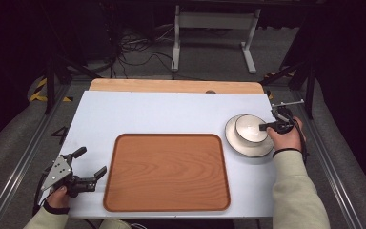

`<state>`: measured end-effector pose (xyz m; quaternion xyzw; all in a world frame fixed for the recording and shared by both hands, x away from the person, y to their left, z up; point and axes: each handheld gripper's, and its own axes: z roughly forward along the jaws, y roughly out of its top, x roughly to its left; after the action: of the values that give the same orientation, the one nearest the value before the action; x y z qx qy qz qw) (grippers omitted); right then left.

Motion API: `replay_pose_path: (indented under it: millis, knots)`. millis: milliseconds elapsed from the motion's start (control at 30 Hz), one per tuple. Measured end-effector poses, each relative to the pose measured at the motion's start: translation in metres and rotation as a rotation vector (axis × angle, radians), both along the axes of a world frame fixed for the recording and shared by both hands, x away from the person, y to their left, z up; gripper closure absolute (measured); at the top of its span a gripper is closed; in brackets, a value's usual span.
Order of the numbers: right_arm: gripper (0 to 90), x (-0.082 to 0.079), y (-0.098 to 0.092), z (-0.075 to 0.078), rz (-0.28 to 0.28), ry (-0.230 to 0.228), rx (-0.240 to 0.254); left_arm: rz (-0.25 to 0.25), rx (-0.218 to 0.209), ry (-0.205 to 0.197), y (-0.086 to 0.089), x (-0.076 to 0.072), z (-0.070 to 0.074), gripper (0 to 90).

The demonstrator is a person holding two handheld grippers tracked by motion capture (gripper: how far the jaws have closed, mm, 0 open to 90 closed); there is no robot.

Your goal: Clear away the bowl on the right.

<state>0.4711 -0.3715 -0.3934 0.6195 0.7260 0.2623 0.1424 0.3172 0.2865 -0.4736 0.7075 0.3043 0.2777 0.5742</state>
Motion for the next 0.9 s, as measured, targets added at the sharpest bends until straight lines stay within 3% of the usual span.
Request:
replay_pose_path:
  millis: [133, 367, 700, 900]
  knots:
    - [83.3, 0.0001, 0.0011, 0.0006, -0.025, 0.013, 0.006, 0.000, 0.000, 0.000, -0.0001, 0.0000, 0.0000, 0.3]
    - [83.8, 0.0001, 0.0072, 0.0019, -0.067, 0.020, -0.028, 0.000, 0.000, 0.000, 0.0000, 0.0000, 0.0000, 0.3]
    - [83.9, 0.0003, 0.0072, 0.0033, -0.146, 0.043, 0.001, 0.000, -0.002, 0.002, 0.0002, 0.0001, 0.0001, 0.3]
    - [83.7, -0.0018, 0.0075, 0.0079, -0.155, 0.043, -0.008, 0.000, -0.002, 0.002, 0.0002, 0.0001, 0.0000, 0.3]
